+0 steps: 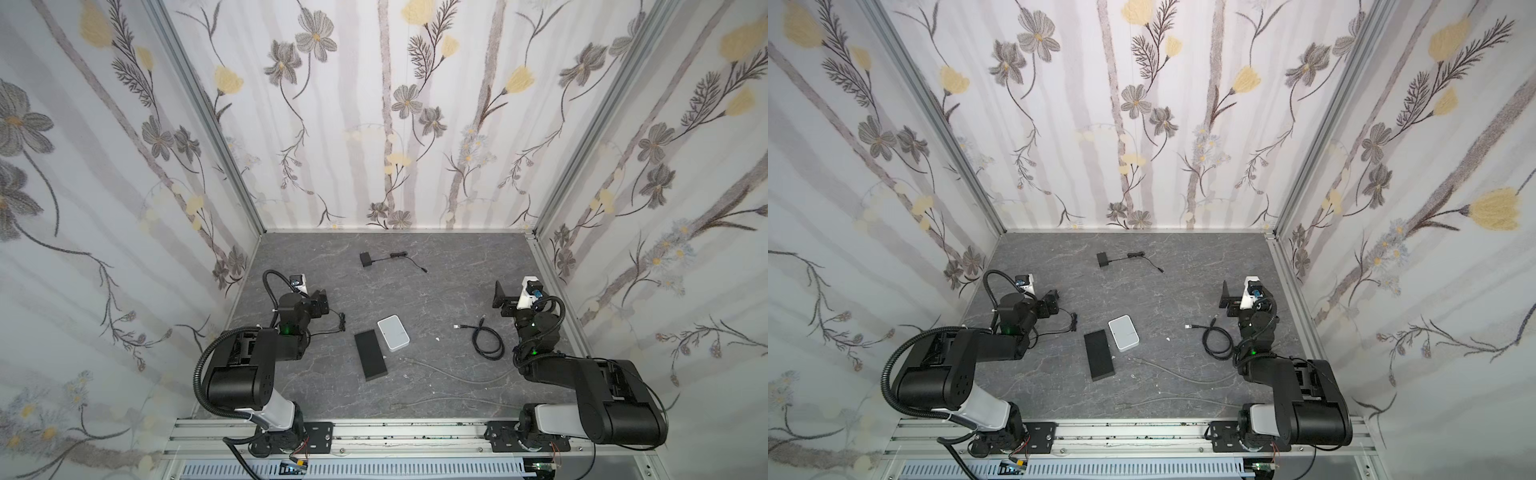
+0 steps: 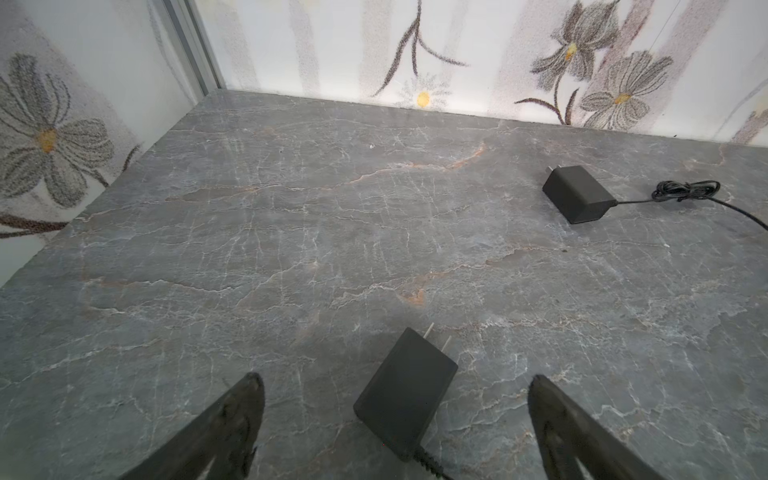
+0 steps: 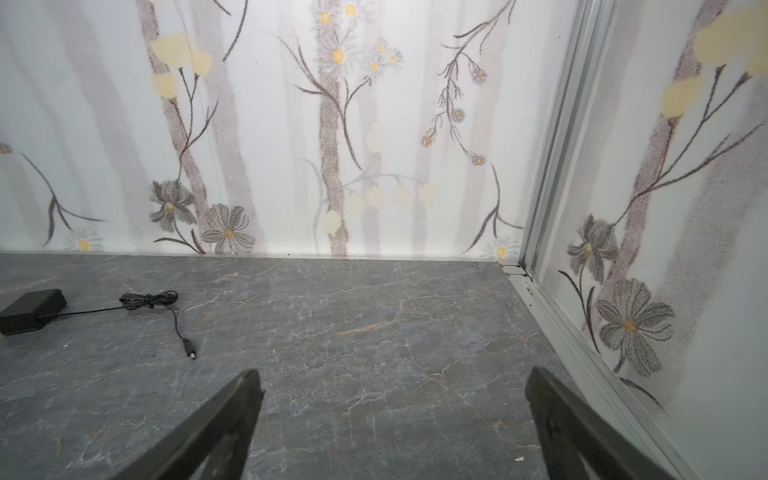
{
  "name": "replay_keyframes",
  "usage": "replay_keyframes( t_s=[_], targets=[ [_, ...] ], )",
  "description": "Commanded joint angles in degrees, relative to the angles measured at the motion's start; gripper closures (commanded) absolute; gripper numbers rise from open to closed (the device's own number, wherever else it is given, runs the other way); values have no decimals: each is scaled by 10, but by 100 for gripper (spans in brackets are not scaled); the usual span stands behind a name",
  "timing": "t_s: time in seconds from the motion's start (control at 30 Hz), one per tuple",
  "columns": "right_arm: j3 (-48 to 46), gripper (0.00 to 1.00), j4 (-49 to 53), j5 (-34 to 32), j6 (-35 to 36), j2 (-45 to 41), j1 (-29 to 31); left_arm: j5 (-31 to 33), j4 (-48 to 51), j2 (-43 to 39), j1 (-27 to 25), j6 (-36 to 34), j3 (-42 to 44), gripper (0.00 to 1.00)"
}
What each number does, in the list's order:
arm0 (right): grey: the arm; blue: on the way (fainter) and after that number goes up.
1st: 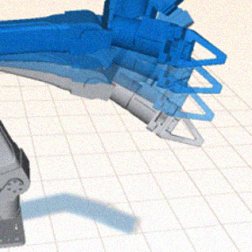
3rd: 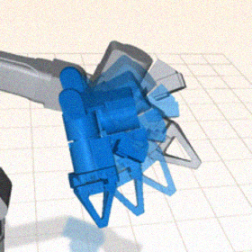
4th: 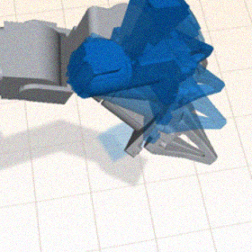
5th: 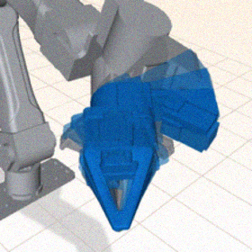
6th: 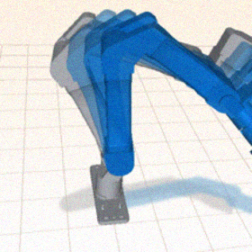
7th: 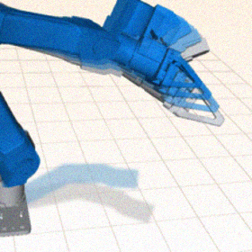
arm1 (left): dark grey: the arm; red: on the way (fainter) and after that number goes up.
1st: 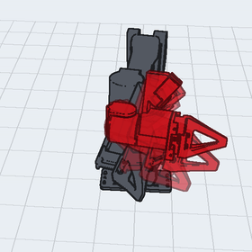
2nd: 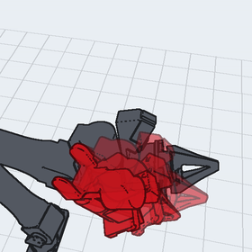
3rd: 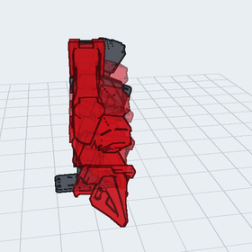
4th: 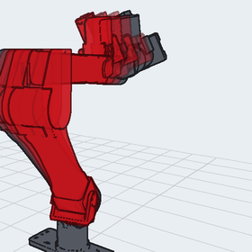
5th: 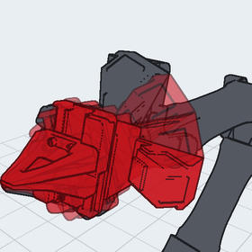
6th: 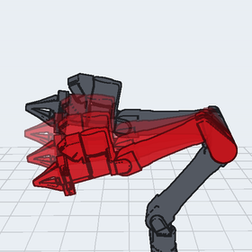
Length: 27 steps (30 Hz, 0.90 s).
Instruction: Insert the plug into the switch port
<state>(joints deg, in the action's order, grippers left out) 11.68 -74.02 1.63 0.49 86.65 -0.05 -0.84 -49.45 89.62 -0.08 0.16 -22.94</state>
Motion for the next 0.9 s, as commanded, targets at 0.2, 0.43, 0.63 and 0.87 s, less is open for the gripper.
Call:
replay_keyframes(
  t_s=[0.2,0.43,0.63,0.87],
  targets=[
    [-1,0,-11,25,2,-1,2,1,-8,1,1,-2,-1,0],
    [-8,0,-22,-4,12,-2,17,1,-8,0,1,-2,-3,0],
    [-7,0,-20,-3,12,-2,15,1,-7,0,1,-3,-2,0],
    [-2,0,-13,2,3,-1,10,-2,-8,1,2,-2,-2,0]
  ],
)
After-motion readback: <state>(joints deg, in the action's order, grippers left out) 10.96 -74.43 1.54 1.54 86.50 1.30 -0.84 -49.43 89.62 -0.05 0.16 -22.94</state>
